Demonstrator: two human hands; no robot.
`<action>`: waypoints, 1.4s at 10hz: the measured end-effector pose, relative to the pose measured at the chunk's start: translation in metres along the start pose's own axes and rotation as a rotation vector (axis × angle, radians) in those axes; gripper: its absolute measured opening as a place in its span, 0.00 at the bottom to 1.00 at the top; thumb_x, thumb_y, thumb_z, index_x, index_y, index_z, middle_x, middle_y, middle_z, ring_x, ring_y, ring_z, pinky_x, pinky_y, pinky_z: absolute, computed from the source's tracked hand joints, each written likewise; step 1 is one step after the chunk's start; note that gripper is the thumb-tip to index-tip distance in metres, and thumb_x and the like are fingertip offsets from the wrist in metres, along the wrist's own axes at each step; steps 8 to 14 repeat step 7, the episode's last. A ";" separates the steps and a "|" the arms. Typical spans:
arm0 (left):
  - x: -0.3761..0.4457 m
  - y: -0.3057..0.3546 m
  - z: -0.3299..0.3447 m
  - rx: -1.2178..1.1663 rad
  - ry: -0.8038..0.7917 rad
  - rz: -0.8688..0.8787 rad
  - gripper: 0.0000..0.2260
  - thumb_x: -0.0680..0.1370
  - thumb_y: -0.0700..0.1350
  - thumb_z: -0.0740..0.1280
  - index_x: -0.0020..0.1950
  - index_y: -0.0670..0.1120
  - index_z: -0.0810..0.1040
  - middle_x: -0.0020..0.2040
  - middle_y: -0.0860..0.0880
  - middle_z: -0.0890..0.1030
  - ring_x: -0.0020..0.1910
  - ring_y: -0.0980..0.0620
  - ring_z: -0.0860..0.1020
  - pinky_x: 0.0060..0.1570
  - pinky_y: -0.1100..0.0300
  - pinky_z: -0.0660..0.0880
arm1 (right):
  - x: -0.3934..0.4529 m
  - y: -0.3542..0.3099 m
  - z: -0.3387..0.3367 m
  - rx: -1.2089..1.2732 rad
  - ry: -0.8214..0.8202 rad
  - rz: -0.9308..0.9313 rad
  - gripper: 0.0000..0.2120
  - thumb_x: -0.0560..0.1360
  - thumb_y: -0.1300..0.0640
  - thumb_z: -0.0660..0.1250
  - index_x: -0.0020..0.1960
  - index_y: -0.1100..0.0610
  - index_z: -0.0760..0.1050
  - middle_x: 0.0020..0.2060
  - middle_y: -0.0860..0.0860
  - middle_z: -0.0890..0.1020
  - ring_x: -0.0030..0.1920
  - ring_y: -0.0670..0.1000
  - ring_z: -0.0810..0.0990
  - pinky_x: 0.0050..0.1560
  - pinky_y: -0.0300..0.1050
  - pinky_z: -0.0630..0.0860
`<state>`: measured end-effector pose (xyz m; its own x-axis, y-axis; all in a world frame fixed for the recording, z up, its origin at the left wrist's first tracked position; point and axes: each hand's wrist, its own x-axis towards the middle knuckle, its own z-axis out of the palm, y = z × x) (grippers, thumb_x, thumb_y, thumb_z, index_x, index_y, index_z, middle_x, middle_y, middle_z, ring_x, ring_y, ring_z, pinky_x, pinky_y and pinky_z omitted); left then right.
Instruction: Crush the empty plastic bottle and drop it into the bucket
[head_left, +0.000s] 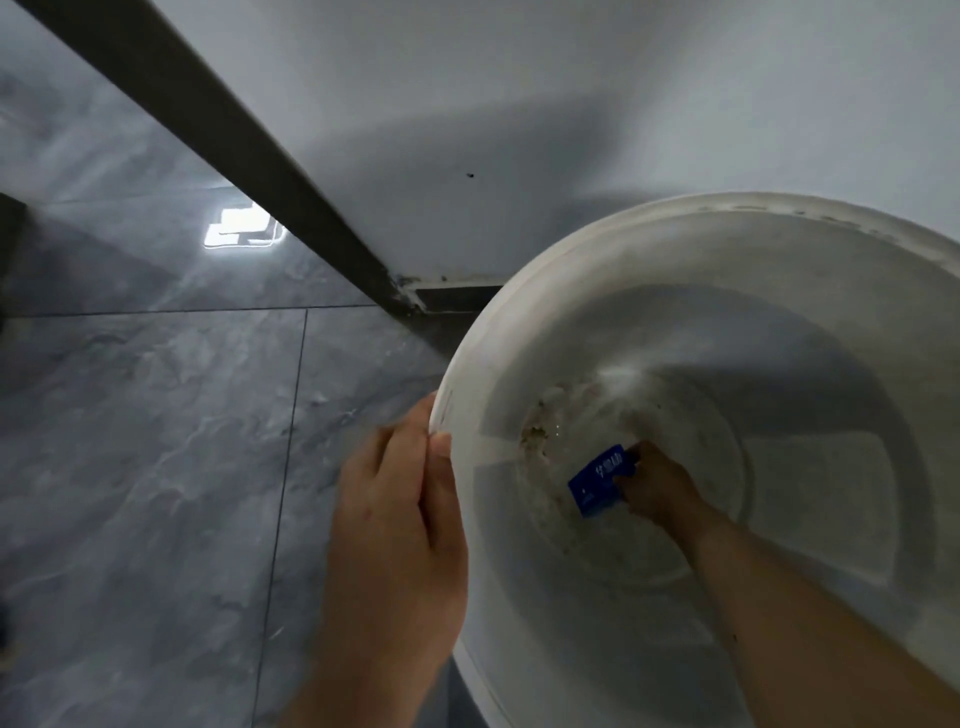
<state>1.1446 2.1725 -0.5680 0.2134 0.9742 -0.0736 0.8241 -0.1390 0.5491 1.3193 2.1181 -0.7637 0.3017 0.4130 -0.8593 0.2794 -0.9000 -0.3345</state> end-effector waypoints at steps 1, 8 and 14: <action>0.000 -0.001 0.000 -0.017 0.004 0.006 0.19 0.75 0.53 0.50 0.60 0.53 0.75 0.43 0.61 0.73 0.46 0.64 0.72 0.43 0.80 0.66 | 0.008 0.005 0.007 -0.083 -0.062 0.020 0.17 0.79 0.61 0.60 0.66 0.63 0.65 0.62 0.62 0.75 0.59 0.60 0.76 0.48 0.44 0.71; -0.001 0.018 -0.008 -0.004 -0.048 -0.121 0.17 0.78 0.48 0.50 0.58 0.45 0.75 0.47 0.48 0.76 0.42 0.55 0.71 0.35 0.73 0.65 | -0.081 0.005 -0.044 -0.047 -0.028 0.033 0.20 0.78 0.61 0.56 0.28 0.57 0.65 0.29 0.50 0.71 0.30 0.47 0.69 0.30 0.40 0.65; -0.001 0.018 -0.008 -0.004 -0.048 -0.121 0.17 0.78 0.48 0.50 0.58 0.45 0.75 0.47 0.48 0.76 0.42 0.55 0.71 0.35 0.73 0.65 | -0.081 0.005 -0.044 -0.047 -0.028 0.033 0.20 0.78 0.61 0.56 0.28 0.57 0.65 0.29 0.50 0.71 0.30 0.47 0.69 0.30 0.40 0.65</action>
